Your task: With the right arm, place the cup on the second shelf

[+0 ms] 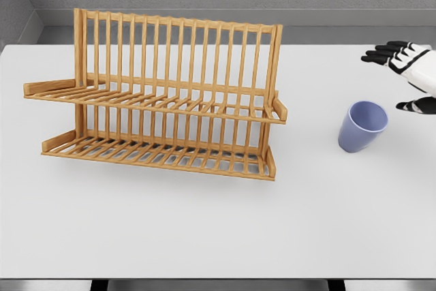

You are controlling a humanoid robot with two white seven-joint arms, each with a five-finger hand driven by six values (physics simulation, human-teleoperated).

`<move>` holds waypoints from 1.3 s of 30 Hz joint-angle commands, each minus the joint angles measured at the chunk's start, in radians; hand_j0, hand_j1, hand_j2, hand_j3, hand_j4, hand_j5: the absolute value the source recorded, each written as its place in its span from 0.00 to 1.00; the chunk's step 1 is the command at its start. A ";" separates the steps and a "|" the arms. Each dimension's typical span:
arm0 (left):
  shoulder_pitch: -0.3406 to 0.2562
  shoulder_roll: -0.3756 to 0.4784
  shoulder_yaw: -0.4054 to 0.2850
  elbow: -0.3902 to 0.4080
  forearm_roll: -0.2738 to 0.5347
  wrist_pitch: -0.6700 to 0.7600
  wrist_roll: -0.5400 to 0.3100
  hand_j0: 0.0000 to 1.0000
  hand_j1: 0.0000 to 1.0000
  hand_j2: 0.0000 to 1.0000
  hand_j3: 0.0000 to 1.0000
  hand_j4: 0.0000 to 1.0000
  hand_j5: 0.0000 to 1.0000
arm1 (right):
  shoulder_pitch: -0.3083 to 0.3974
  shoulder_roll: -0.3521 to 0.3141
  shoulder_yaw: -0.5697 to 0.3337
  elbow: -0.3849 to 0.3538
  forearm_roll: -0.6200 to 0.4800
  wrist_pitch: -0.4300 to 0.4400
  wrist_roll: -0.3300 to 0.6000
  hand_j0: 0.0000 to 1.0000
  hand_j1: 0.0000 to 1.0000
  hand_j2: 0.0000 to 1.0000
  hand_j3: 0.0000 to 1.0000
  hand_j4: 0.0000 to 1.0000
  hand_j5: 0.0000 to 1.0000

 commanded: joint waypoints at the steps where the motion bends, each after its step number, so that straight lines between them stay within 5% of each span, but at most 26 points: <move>1: 0.000 0.000 0.000 0.000 0.000 0.000 0.000 1.00 1.00 1.00 1.00 1.00 1.00 | 0.000 -0.001 0.004 -0.002 -0.005 0.001 0.000 1.00 1.00 1.00 1.00 1.00 1.00; 10: 0.000 0.000 0.000 0.000 0.000 0.000 0.000 1.00 1.00 1.00 1.00 1.00 1.00 | 0.012 -0.127 -0.005 -0.046 -0.008 0.001 0.018 1.00 1.00 1.00 1.00 1.00 1.00; 13: 0.000 0.000 0.000 0.000 0.000 0.000 0.000 1.00 1.00 1.00 1.00 1.00 1.00 | -0.002 -0.113 -0.073 -0.048 -0.010 0.001 0.406 1.00 1.00 1.00 1.00 1.00 1.00; 15: 0.000 0.000 0.000 0.000 0.000 0.000 0.000 1.00 1.00 1.00 1.00 1.00 1.00 | -0.002 -0.092 -0.104 -0.049 -0.011 0.001 0.501 1.00 1.00 1.00 1.00 1.00 1.00; 20: 0.000 0.000 0.000 0.000 0.000 0.000 0.000 1.00 1.00 1.00 1.00 1.00 1.00 | -0.028 -0.070 -0.102 -0.046 -0.013 0.001 0.504 1.00 1.00 1.00 1.00 1.00 1.00; 22: 0.000 0.000 0.000 0.000 0.000 0.000 0.000 1.00 1.00 1.00 1.00 1.00 1.00 | -0.095 -0.043 -0.087 -0.048 -0.013 0.001 0.535 1.00 1.00 1.00 1.00 1.00 1.00; 25: 0.000 0.000 0.000 0.000 0.000 0.000 0.000 1.00 1.00 1.00 1.00 1.00 1.00 | -0.239 0.002 0.103 -0.040 -0.011 0.001 0.535 1.00 1.00 1.00 1.00 1.00 1.00; 39: 0.000 0.000 0.000 0.000 0.000 0.000 0.000 1.00 1.00 1.00 1.00 1.00 1.00 | -0.238 0.002 0.168 -0.043 -0.002 0.001 0.535 1.00 1.00 1.00 1.00 1.00 1.00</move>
